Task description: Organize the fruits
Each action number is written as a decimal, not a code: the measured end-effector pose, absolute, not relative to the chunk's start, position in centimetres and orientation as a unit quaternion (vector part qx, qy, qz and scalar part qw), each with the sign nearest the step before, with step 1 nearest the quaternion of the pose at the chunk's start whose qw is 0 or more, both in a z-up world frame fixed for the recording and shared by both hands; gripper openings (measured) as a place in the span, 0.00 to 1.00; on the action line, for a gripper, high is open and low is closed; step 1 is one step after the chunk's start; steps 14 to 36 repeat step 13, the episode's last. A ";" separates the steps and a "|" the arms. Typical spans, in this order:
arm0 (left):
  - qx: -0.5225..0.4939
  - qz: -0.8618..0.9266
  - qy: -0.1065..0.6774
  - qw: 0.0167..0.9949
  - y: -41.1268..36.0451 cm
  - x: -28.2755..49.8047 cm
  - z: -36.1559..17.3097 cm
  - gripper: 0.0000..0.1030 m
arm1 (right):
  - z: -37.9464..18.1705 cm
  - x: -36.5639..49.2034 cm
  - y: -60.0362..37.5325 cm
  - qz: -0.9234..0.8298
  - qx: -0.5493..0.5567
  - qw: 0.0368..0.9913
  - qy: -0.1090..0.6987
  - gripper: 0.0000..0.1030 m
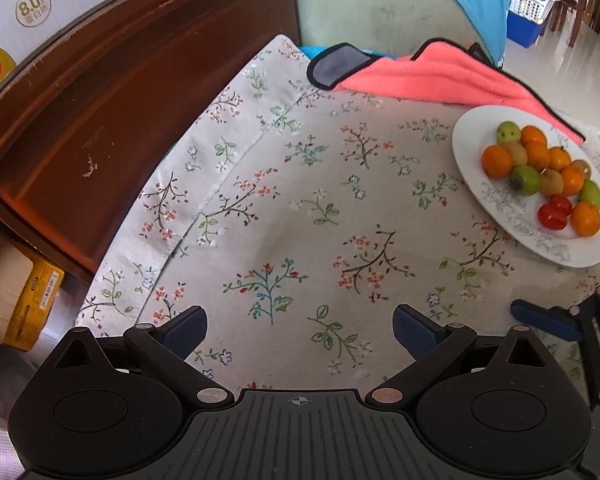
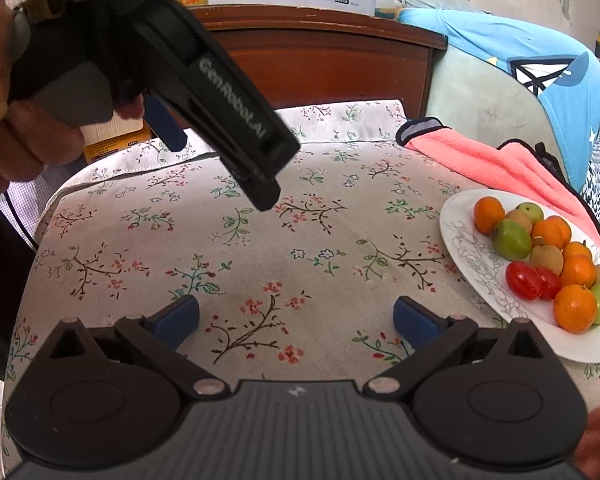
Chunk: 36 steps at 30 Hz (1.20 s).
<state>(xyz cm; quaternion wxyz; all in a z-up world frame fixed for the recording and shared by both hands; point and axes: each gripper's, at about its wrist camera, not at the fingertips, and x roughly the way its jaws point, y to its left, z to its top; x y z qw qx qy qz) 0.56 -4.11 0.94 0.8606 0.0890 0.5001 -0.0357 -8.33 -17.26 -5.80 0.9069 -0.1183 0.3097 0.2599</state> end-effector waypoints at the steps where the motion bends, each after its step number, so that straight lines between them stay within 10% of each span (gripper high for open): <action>1: 0.090 -0.034 0.502 0.859 -4.1 0.6 0.8 0.97 | -5.8 -8.3 -17.3 0.260 -0.118 0.907 0.310 0.99; 36: 0.095 -0.030 0.510 0.854 -3.5 0.8 -0.5 0.97 | -5.8 -8.3 -17.3 0.260 -0.118 0.907 0.310 0.99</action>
